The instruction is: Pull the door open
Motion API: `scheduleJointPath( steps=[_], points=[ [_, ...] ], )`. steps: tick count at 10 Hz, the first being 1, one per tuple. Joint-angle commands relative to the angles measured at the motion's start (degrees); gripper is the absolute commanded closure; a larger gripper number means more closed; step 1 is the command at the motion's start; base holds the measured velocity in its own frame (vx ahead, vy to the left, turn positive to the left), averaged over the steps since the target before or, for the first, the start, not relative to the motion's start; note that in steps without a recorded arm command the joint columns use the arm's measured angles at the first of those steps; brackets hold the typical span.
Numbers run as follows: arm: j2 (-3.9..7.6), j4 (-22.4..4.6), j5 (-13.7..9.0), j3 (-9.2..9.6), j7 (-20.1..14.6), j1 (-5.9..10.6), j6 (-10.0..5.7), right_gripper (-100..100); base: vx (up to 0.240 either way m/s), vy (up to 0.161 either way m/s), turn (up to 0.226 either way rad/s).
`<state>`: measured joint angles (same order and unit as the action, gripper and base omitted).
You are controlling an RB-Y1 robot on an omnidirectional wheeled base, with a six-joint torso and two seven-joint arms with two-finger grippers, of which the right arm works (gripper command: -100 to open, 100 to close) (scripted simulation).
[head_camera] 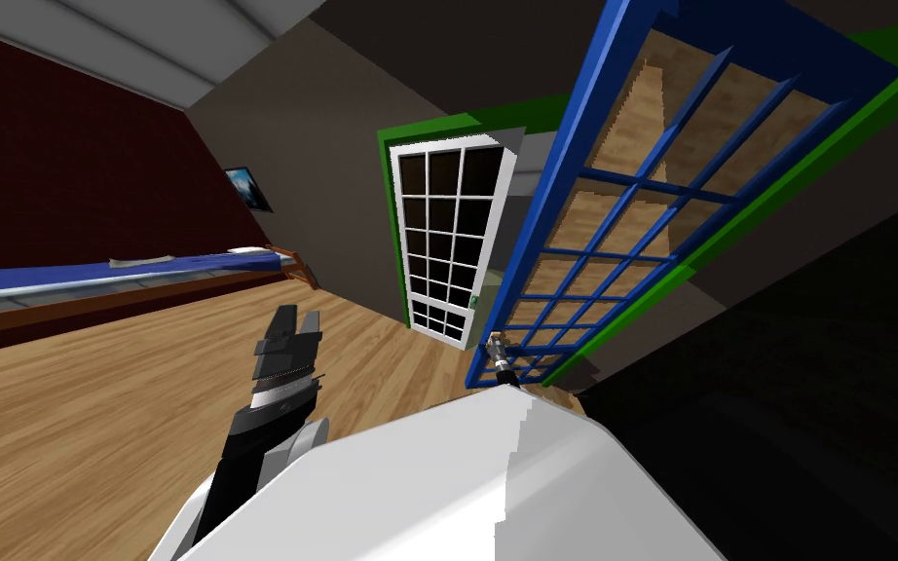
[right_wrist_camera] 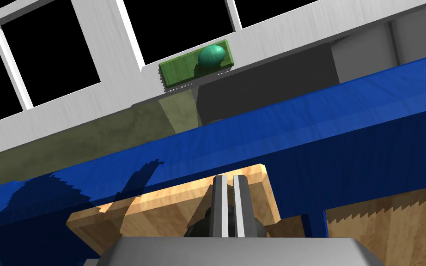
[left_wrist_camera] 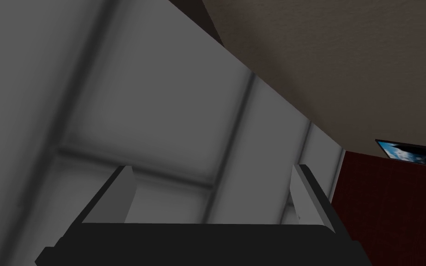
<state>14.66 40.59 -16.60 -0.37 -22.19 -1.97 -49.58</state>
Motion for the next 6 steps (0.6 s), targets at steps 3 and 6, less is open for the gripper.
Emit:
scheduleJointPath(
  steps=[3,6],
  points=[
    [-0.04,0.31,-1.93,1.32,-4.82,0.22,0.04,-100,-0.075,-0.016,0.033],
    [-0.08,0.57,-3.57,2.44,-9.30,0.40,0.08,-100,-0.073,-0.031,0.032]
  ],
)
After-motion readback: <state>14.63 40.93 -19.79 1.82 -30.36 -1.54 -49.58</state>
